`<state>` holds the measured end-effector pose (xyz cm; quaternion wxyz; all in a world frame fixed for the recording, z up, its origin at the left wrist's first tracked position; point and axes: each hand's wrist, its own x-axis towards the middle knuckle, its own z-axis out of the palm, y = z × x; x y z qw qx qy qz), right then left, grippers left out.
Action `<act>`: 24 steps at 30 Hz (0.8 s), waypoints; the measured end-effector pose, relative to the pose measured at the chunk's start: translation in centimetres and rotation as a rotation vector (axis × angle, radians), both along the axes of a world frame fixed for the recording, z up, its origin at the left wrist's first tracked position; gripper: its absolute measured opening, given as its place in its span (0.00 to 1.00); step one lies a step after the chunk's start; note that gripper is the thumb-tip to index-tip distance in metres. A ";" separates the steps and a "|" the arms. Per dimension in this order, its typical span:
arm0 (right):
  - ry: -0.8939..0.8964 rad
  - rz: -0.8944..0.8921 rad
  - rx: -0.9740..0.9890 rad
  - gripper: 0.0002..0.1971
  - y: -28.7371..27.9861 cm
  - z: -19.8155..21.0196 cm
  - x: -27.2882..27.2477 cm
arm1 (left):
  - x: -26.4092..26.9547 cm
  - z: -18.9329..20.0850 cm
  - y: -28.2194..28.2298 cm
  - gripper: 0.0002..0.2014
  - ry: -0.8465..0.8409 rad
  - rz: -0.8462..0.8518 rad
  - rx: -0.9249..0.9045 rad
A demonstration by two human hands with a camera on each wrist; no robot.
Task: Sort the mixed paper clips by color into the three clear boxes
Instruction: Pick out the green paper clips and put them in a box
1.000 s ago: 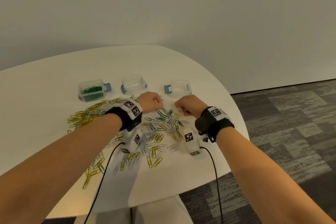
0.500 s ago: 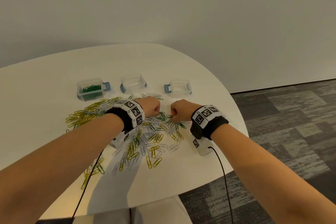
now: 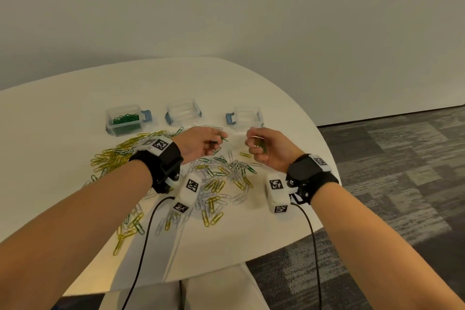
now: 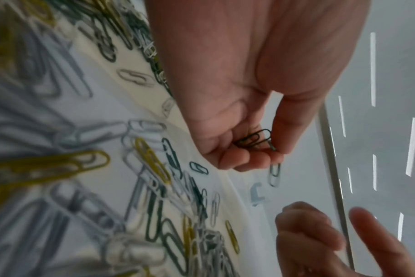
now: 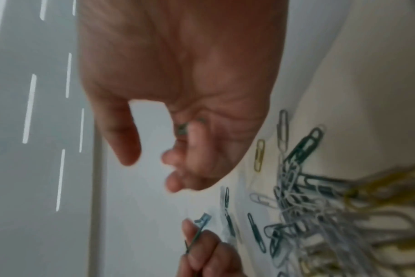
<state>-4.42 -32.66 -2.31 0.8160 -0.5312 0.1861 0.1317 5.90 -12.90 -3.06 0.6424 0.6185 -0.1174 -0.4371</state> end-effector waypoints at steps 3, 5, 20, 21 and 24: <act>0.065 0.206 -0.717 0.06 -0.3 0.4 -0.6 | -0.1 0.4 -0.2 0.08 -0.170 -0.044 0.142; 0.065 0.355 -1.149 0.10 -0.4 0.2 -1.2 | -0.1 0.6 -0.3 0.11 -0.172 -0.058 0.171; 0.050 0.063 -0.188 0.10 0.5 0.8 -1.0 | -0.7 1.5 -0.1 0.12 -0.321 -0.129 0.208; 0.027 0.033 -0.044 0.10 0.8 0.7 -1.0 | -0.8 1.7 -0.1 0.12 -0.326 -0.143 0.176; -0.013 -0.013 -0.102 0.11 2.0 0.5 -0.7 | -1.2 2.1 0.0 0.09 -0.344 -0.165 0.102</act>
